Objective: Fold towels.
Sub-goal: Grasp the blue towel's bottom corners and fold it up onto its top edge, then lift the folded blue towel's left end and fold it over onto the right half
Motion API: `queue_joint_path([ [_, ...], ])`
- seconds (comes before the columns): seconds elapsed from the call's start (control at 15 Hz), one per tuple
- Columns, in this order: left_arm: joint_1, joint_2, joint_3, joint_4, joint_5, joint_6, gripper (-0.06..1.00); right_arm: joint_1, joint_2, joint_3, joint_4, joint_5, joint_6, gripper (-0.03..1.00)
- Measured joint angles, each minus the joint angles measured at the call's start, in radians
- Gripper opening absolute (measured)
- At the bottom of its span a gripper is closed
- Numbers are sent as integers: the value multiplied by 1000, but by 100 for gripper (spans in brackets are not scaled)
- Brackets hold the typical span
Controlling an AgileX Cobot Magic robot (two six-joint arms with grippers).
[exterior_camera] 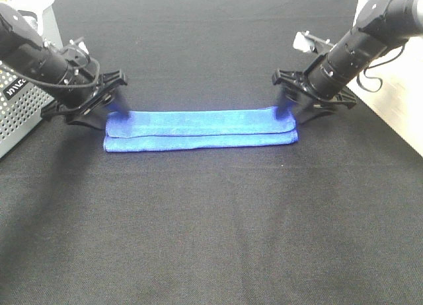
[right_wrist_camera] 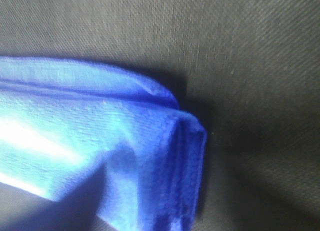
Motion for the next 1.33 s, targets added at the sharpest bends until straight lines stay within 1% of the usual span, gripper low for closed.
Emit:
queue_joint_path([
  [0.07, 0, 0, -1, 14, 3, 0, 77, 0, -2, -1, -3, 20, 0, 82],
  [0.2, 0, 0, -1, 36, 7, 0, 80, 0, -24, -1, -14, 68, 0, 86],
  [0.47, -6, 27, -1, 24, 9, 0, 80, 0, -44, -4, -14, 93, 0, 87],
  [0.67, -35, 49, -2, 13, -27, 3, 80, 0, -44, -4, -14, 93, 0, 87],
  [0.73, -48, 51, -2, 9, -53, 3, 76, 0, -44, -4, -14, 93, 0, 87],
  [0.8, -54, 55, -2, 6, -62, 3, 70, 0, -44, -4, -14, 93, 0, 87],
  [0.87, -56, 60, -2, 4, -67, 3, 57, 0, -44, -4, -14, 93, 0, 87],
  [1.0, -59, 68, -2, -1, -69, -1, 18, 0, -44, -4, -14, 93, 0, 87],
  [1.07, -59, 68, -2, -2, -69, -1, 7, 0, -44, -4, -14, 93, 0, 87],
  [1.2, -57, 66, -2, 1, -51, -1, 5, 0, -44, -4, -14, 93, 0, 87],
  [1.27, -45, 48, -2, 45, -9, -10, 5, 0, -44, -4, -14, 95, 0, 87],
  [1.33, -34, 23, -2, 107, 26, -36, 5, 0, -44, -4, -14, 100, 0, 87],
])
